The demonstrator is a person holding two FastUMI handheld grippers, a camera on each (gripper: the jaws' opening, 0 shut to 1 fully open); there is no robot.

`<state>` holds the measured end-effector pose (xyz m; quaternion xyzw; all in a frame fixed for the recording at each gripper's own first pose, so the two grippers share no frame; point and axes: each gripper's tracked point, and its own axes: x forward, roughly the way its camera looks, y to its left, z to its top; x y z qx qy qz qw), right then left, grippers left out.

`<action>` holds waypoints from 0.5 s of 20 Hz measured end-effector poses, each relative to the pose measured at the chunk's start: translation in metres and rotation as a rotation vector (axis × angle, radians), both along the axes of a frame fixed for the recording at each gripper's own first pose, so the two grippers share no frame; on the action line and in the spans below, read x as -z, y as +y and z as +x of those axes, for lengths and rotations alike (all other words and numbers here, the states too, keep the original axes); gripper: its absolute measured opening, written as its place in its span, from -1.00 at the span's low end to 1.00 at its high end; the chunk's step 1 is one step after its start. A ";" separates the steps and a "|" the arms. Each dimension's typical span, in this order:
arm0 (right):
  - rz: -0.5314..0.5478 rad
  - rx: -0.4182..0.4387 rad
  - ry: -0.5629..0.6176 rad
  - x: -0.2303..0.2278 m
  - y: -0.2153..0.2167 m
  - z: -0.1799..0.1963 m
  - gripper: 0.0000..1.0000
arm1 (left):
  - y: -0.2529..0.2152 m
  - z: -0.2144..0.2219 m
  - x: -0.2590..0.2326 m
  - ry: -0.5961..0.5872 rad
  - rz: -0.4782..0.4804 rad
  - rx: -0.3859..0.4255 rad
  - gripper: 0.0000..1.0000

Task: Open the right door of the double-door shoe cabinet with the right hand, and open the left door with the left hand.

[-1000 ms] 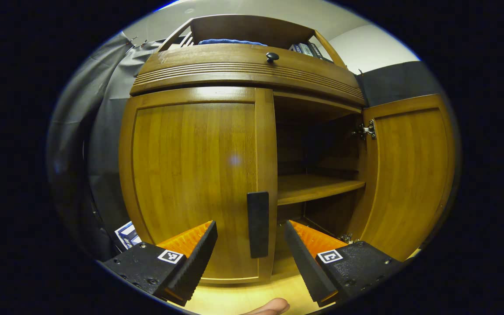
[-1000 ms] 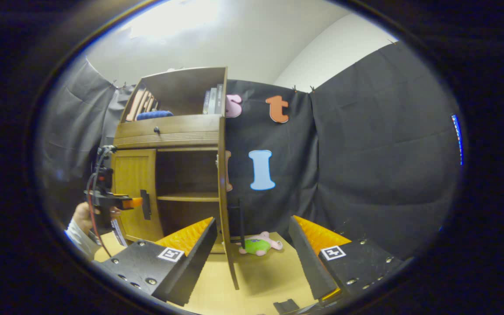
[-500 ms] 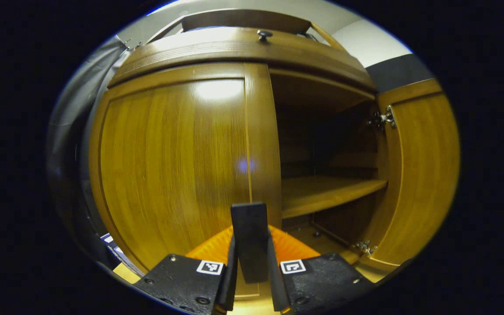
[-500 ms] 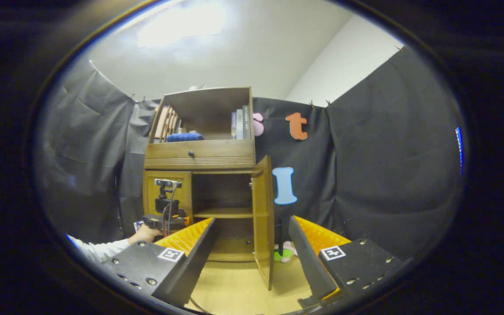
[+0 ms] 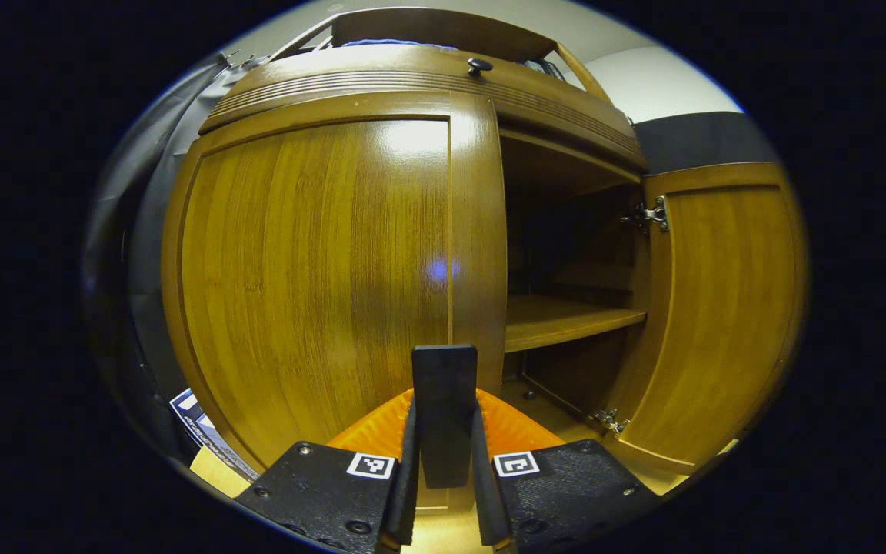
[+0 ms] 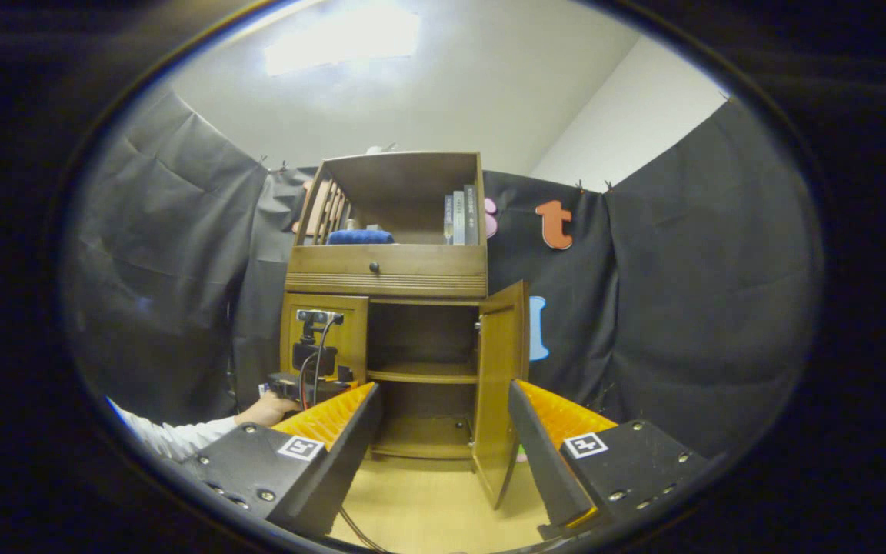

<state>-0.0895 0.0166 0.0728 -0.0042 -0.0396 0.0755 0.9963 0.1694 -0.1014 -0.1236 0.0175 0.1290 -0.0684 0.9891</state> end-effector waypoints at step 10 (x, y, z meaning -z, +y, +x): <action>-0.044 -0.006 0.037 0.014 0.016 0.010 0.95 | -0.004 -0.002 -0.002 0.029 -0.041 0.068 -0.34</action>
